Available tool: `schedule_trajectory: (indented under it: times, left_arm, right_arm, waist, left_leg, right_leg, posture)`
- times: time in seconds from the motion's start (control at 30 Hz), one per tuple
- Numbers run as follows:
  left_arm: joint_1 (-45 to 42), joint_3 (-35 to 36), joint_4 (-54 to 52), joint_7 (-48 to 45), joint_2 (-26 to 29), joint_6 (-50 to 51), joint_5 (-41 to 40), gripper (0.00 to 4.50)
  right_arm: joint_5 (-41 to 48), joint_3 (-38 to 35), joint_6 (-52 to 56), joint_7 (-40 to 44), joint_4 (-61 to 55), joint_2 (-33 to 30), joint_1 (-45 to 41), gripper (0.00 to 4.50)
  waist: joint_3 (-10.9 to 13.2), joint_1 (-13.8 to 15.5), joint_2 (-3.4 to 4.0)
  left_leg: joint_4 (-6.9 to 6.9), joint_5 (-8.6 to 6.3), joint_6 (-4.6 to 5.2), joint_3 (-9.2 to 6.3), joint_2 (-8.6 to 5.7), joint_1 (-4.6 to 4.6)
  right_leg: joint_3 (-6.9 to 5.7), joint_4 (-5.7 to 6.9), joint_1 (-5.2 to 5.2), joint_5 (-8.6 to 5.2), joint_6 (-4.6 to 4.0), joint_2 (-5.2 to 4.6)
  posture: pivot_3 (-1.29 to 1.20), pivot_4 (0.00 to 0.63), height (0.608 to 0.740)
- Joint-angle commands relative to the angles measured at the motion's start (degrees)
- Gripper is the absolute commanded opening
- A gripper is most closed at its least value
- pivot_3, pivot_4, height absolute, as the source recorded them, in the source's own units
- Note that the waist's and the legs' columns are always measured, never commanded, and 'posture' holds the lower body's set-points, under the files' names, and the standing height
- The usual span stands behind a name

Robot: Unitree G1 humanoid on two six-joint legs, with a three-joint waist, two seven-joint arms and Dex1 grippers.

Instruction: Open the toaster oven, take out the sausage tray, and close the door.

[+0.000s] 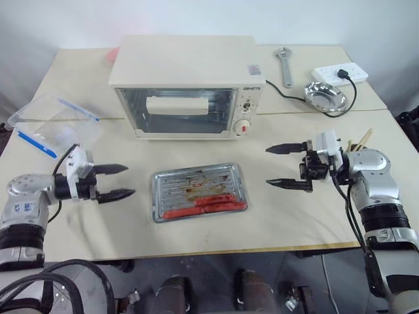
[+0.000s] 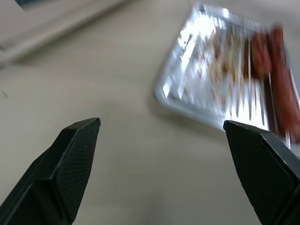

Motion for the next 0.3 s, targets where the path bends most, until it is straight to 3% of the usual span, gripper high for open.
schedule_trajectory:
  times: [0.03,0.3]
  left_arm:
    - [1.9,3.8,-0.8,-4.6,2.4,-3.8,-1.6,4.48]
    - [5.5,6.1,1.1,-4.0,3.9,-5.2,-0.1,4.48]
  right_arm:
    - [-1.8,2.2,-7.7,3.5,2.7,-1.3,1.1,4.5]
    - [-3.0,2.2,-11.9,3.5,6.9,-0.9,2.4,4.5]
  waist:
    - [0.0,0.0,0.0]
    - [0.0,-0.1,0.0]
  left_leg:
    - [0.0,0.0,0.01,0.04,0.01,0.01]
    - [-0.01,-0.03,0.06,0.17,0.06,0.06]
  right_leg:
    - [0.0,-0.01,0.0,0.0,0.0,0.0]
    - [0.01,0.03,-0.03,0.0,0.0,-0.02]
  posture:
    - [0.0,0.15,0.74]
    - [0.0,0.15,0.74]
